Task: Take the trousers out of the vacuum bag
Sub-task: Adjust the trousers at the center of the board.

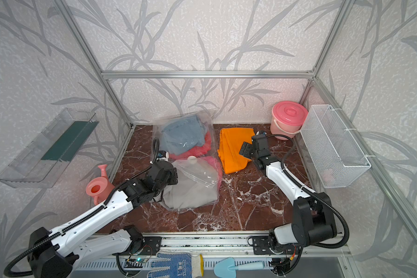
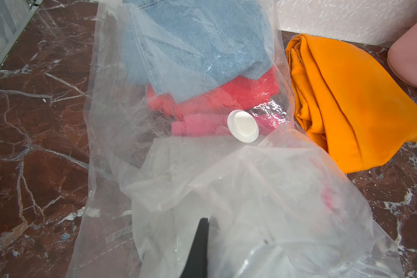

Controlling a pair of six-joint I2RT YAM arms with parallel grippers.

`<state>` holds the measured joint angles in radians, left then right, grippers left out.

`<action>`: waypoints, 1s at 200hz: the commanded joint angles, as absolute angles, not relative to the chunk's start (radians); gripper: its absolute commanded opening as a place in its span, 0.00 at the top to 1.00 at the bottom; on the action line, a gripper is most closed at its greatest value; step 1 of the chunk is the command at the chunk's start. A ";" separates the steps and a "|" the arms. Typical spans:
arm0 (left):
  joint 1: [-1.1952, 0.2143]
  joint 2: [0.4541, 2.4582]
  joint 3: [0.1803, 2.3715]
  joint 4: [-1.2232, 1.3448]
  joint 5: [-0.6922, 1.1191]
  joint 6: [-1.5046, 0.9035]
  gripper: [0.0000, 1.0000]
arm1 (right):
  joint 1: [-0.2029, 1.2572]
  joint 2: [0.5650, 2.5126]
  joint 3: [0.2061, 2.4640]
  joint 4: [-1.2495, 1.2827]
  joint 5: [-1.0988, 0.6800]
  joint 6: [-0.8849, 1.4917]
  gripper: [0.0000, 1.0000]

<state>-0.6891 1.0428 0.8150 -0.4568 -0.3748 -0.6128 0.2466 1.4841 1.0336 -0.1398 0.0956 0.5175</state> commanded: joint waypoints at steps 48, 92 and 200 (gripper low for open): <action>-0.679 1.037 0.832 -0.463 -0.394 -0.612 1.00 | 0.196 1.763 1.033 -0.093 0.024 0.514 0.14; -0.675 1.034 0.836 -0.471 -0.398 -0.608 1.00 | 0.178 1.725 0.994 -0.079 0.010 0.517 0.16; -0.666 0.997 0.810 -0.465 -0.383 -0.604 1.00 | 0.498 1.871 1.420 -0.386 0.251 0.287 0.16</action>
